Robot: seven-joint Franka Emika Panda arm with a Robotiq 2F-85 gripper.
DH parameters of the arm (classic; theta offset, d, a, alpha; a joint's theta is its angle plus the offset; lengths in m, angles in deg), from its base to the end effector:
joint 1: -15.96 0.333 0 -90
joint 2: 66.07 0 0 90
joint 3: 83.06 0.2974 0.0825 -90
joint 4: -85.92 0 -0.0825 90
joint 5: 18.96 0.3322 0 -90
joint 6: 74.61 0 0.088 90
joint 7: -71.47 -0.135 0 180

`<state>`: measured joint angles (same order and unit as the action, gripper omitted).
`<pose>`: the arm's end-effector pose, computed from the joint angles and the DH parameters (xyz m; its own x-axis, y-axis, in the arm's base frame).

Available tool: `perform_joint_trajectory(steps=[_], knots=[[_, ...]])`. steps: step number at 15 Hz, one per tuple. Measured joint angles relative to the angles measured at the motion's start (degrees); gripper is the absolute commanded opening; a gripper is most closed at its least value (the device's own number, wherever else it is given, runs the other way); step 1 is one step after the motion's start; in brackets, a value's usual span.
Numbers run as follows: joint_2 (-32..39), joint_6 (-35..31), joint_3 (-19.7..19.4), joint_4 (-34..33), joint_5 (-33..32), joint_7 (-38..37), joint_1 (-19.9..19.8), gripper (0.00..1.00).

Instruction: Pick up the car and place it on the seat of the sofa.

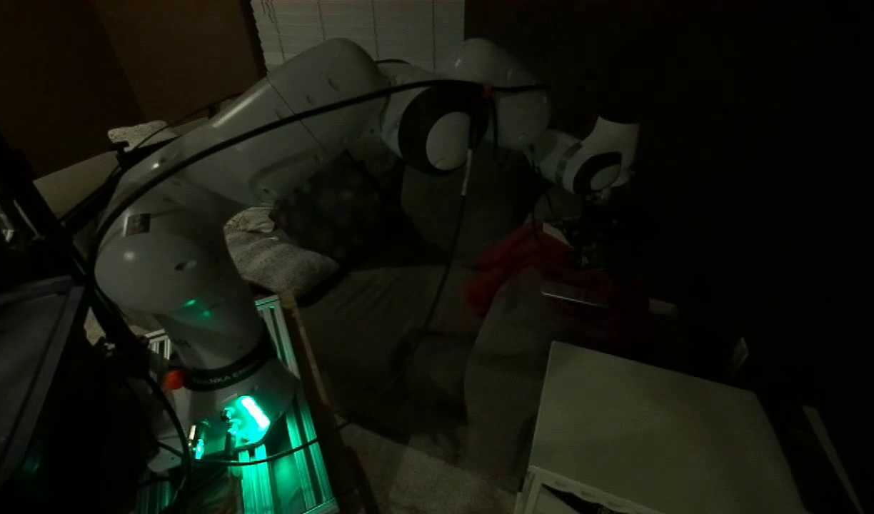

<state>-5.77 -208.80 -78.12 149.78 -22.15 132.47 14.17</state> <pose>0.7307 0.0184 0.1743 0.4394 0.8914 0.1111 0.8809 -0.4518 0.1411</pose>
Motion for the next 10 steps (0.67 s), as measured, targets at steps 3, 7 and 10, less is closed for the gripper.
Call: perform_joint_trajectory(steps=[3,7,10], knots=[[-2.03,5.86,-0.04,0.13,-0.04,0.49,-0.7,0.42],[-5.94,13.15,0.49,1.02,0.22,2.9,-2.59,0.42],[-9.67,18.89,3.76,3.53,3.09,8.87,-6.01,0.42]])
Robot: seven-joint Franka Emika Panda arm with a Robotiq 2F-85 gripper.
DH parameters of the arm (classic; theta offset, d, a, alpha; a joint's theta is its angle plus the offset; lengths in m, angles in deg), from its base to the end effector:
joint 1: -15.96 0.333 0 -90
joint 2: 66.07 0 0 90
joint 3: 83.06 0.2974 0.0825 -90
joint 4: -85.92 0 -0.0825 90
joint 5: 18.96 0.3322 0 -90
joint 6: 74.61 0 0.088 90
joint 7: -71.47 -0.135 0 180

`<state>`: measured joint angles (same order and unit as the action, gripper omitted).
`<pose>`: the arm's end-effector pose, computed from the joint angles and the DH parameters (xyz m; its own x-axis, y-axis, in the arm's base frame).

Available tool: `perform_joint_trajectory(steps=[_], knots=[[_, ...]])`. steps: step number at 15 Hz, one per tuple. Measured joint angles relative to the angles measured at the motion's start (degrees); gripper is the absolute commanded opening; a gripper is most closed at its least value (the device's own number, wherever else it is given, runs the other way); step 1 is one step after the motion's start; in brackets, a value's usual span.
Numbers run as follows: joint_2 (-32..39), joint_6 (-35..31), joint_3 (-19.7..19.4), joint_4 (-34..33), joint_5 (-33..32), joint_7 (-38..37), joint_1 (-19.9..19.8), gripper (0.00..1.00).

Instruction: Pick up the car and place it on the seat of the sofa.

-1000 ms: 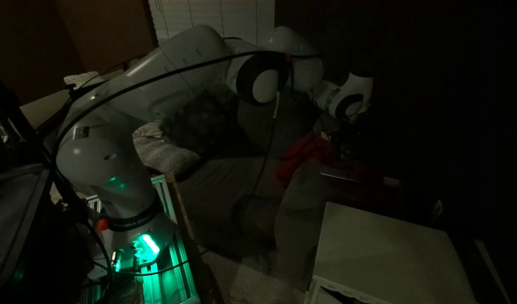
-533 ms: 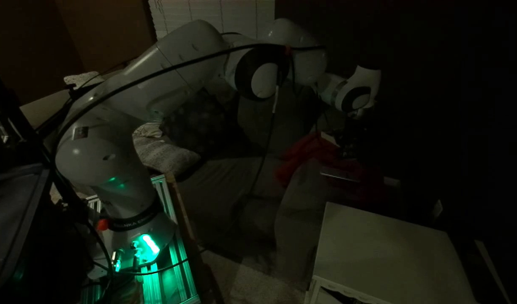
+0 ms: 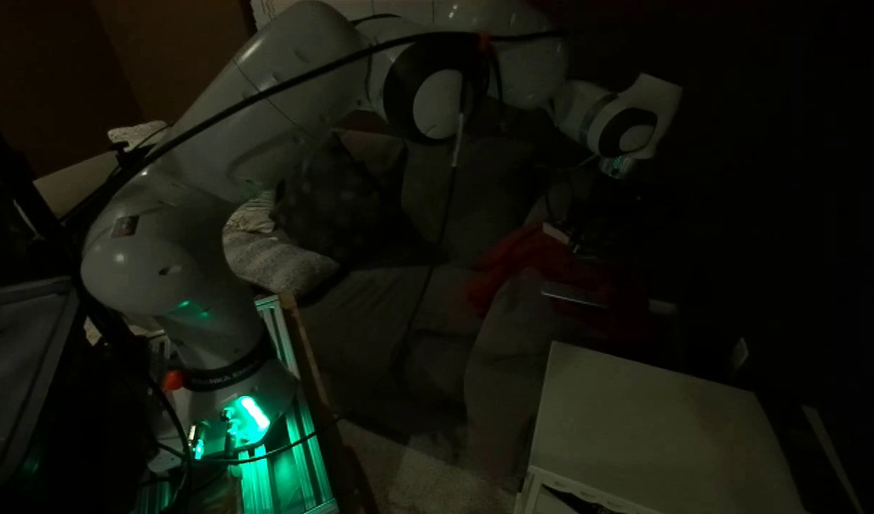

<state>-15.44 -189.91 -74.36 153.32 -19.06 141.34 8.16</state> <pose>0.6961 -0.0166 0.2401 0.3796 0.9204 0.0940 0.9244 -0.3732 -0.0788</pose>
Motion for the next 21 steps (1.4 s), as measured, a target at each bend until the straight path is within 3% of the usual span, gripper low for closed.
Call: perform_joint_trajectory(steps=[3,8,12,17,18,21], knots=[[-4.28,5.16,2.43,4.57,4.95,3.47,-2.47,0.42],[-13.72,8.64,2.74,17.09,13.79,3.16,-3.41,0.42],[-21.68,7.84,2.39,28.0,19.42,3.13,-3.43,0.42],[-30.7,0.7,1.56,42.57,20.5,7.6,-3.04,0.42],[-32.31,-1.28,1.48,45.68,20.67,8.71,-2.91,0.67],[-36.43,-6.02,1.3,53.16,21.73,11.18,-2.35,0.67]])
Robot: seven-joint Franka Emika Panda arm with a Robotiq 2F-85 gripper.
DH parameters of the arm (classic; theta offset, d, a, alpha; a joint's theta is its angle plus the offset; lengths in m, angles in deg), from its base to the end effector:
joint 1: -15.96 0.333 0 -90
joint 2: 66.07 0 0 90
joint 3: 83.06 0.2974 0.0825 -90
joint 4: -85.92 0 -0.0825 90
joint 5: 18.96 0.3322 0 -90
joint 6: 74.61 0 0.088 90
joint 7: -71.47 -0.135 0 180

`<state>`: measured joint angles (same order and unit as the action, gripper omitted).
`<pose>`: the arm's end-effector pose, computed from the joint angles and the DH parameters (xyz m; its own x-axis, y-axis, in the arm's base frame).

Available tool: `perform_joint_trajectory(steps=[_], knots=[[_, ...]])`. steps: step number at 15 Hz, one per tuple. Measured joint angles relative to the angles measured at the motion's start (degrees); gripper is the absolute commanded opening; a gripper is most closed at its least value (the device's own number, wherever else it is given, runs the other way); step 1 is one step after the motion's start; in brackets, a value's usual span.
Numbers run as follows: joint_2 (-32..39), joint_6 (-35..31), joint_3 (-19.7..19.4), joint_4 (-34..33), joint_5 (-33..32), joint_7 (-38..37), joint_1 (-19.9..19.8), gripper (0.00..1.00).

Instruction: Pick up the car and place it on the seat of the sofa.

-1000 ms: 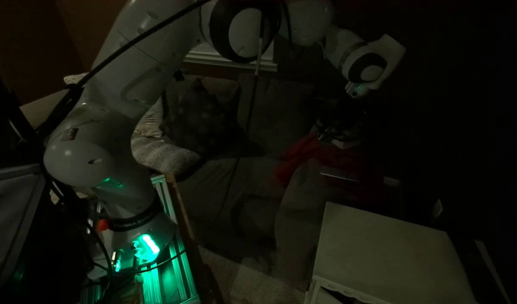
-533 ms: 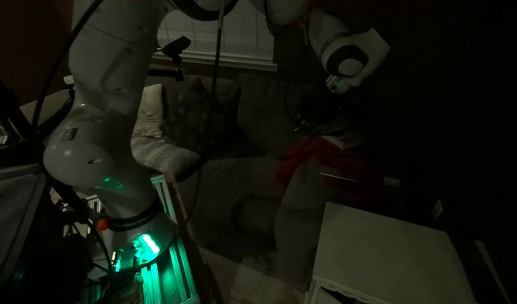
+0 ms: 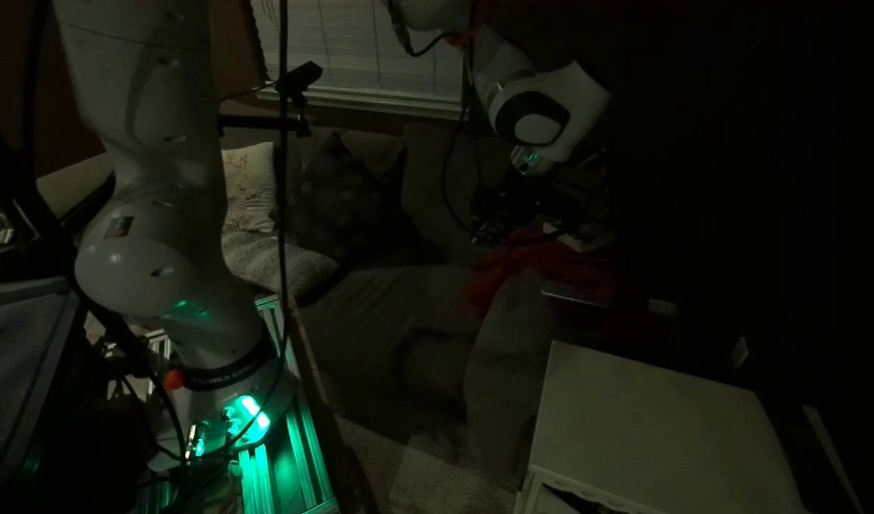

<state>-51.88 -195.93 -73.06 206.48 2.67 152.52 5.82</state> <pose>0.5050 0.0240 0.2805 0.4096 0.8752 0.2575 0.8936 -0.3280 -0.3065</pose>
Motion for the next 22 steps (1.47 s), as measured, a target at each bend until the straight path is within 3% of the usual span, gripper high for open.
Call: perform_joint_trajectory(steps=[1,2,5,7,11,16,22], knots=[[-0.83,-0.44,-0.01,1.1,0.14,0.2,0.05,0.67],[-1.34,-0.5,-0.04,1.57,0.19,0.27,0.06,0.42],[-1.56,-0.51,-0.96,1.83,0.4,0.19,0.85,0.42],[-1.64,-2.17,-1.68,2.46,0.36,-3.89,2.66,0.42],[-3.88,-12.25,-1.84,7.62,-1.1,-20.24,10.53,0.42],[-7.67,-18.64,-4.72,15.52,-10.61,-42.5,23.16,0.42],[-3.75,-17.47,2.59,14.32,-22.92,-62.03,26.69,0.42]])
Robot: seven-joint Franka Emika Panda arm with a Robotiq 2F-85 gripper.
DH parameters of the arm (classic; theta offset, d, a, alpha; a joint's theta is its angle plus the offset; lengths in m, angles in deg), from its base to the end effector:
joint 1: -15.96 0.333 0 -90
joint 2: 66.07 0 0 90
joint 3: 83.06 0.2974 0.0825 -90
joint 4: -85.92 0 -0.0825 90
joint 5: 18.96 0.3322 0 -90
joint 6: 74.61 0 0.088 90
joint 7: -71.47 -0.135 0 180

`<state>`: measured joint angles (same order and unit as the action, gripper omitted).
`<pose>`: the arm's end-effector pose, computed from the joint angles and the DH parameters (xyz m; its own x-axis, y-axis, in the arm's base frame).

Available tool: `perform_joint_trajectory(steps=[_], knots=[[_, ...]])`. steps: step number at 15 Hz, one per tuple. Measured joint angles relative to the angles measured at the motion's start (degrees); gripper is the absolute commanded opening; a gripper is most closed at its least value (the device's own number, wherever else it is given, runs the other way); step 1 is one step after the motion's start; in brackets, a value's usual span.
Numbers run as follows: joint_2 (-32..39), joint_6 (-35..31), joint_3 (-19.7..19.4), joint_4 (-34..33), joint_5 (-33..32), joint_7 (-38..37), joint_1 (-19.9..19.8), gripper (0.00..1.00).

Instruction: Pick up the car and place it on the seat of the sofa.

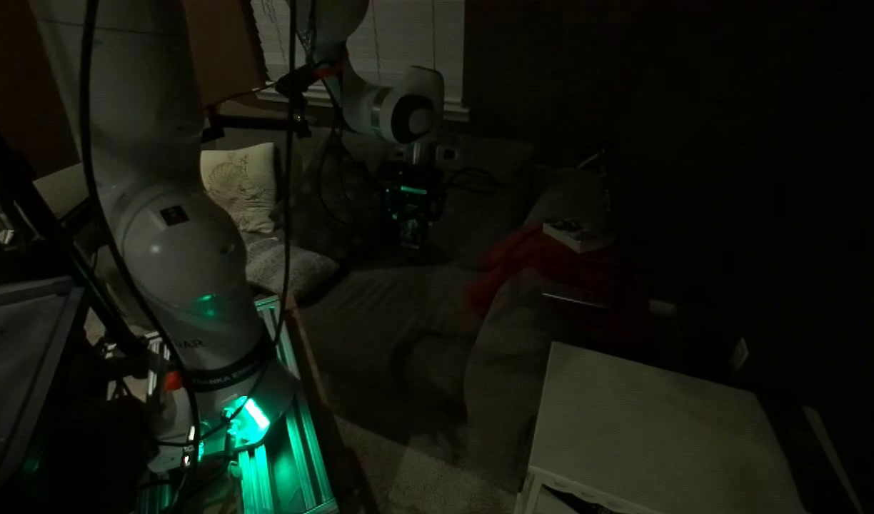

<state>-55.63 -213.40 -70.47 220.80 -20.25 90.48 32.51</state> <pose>0.4049 0.2274 0.2422 0.6498 0.7542 -0.0942 0.7525 -0.6558 -0.0606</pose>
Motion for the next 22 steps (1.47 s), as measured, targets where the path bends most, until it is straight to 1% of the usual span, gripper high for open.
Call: perform_joint_trajectory(steps=[3,6,7,9,11,12,14,17,19,22], knots=[[5.63,0.78,0.96,-3.25,-3.61,-3.26,0.86,0.42],[12.19,0.78,0.96,-6.83,-3.85,-3.26,0.66,0.42],[14.33,0.9,0.96,-7.99,-3.84,-3.26,0.52,0.67],[17.95,1.37,1.52,-10.0,-3.34,-2.21,-0.25,0.67],[19.66,1.62,1.88,-11.22,-3.33,-1.88,-0.81,0.67],[19.82,1.74,1.94,-11.48,-3.33,-1.78,-0.9,0.42],[19.82,1.85,1.99,-11.65,-3.37,-1.74,-0.92,0.42],[20.99,-0.76,1.45,-12.26,-3.89,-5.0,-0.22,0.42],[23.99,-2.78,0.36,-14.44,-5.56,-8.31,1.67,0.42],[30.45,-3.55,-1.07,-19.59,-7.71,-11.28,5.02,0.42]])
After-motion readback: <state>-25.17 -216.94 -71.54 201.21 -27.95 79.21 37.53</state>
